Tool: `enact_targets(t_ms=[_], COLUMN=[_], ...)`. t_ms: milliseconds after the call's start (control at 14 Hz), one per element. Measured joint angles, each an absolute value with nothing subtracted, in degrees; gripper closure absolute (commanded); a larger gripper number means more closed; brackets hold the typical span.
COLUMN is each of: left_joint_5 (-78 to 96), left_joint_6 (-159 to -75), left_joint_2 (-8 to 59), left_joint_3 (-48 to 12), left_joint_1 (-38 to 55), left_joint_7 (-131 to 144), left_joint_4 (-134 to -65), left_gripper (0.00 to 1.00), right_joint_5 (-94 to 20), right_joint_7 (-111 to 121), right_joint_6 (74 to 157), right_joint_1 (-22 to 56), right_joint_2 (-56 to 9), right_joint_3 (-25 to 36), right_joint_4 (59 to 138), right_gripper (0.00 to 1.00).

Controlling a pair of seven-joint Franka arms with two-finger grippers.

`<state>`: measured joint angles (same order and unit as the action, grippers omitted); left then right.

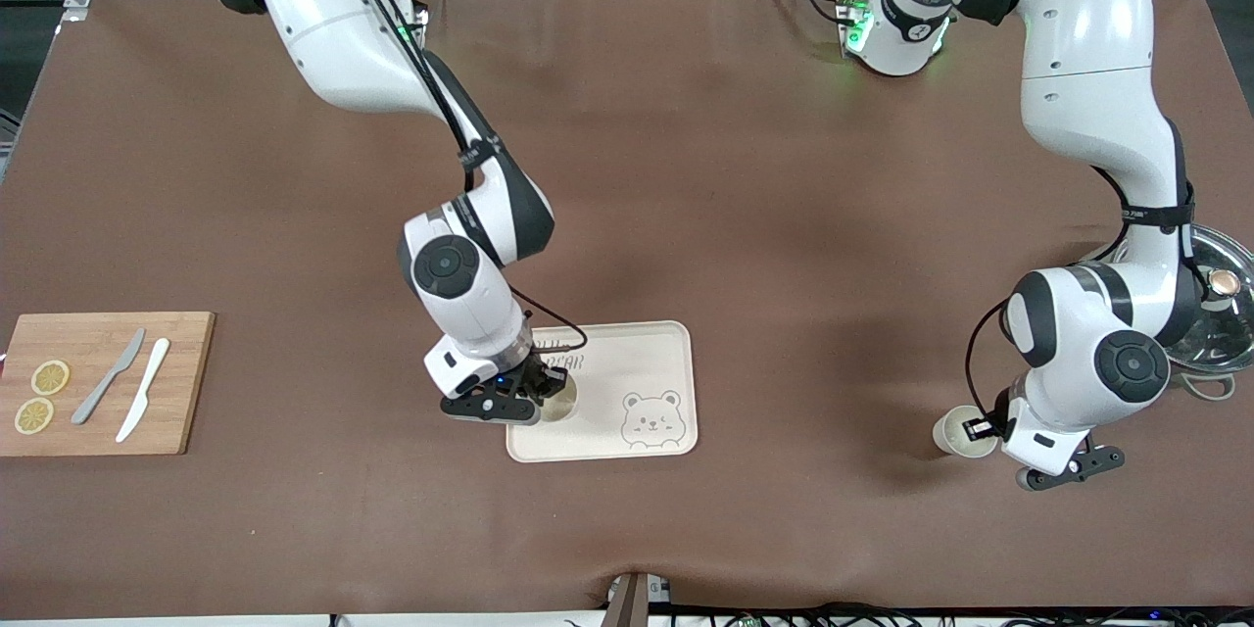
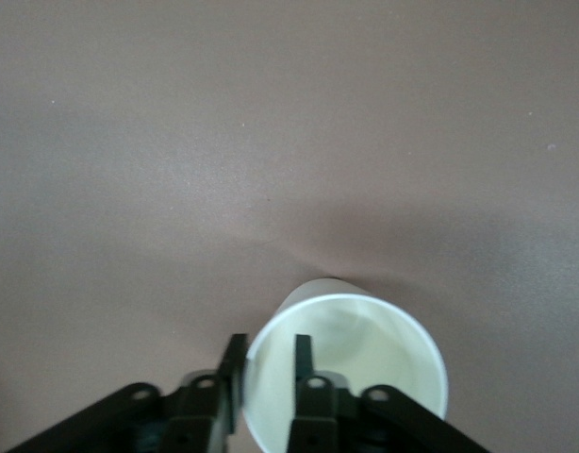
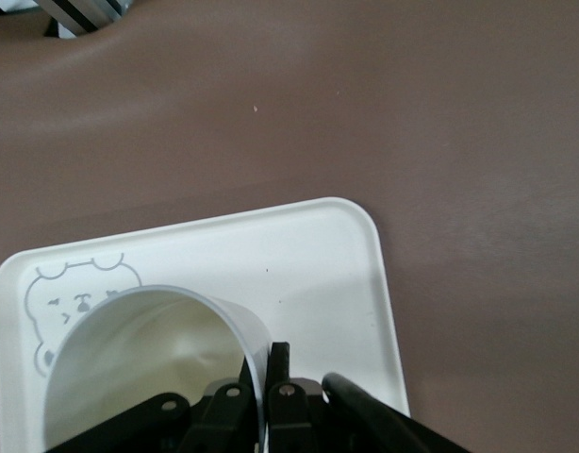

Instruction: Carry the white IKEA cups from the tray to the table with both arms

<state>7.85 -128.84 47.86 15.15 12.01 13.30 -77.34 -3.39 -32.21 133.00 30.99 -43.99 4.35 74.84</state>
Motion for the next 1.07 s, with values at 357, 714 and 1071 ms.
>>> enact_targets(t_ms=[357, 714, 1071], left_joint_5=[7.85, 7.85, 7.86], left_joint_6=[-129.39, -129.54, -122.82], left_joint_2=[47.64, 43.60, 36.23], left_joint_3=[15.23, 15.27, 15.20], left_joint_1=[11.83, 11.83, 11.84], left_joint_7=[13.29, 13.29, 10.31], left_joint_4=[-77.00, -76.29, -76.25], left_gripper=[0.00, 0.00, 0.00], right_joint_5=[-7.14, -10.05, -10.10], right_joint_7=[-19.54, -2.89, 14.51], right_joint_6=[121.18, 112.37, 111.15], right_joint_1=[25.06, 16.30, 7.53], right_joint_2=[-36.04, -31.55, -30.95], right_joint_3=[4.61, 4.80, 5.01], right_joint_4=[74.80, 74.82, 75.70], right_gripper=[1.00, 1.00, 1.00])
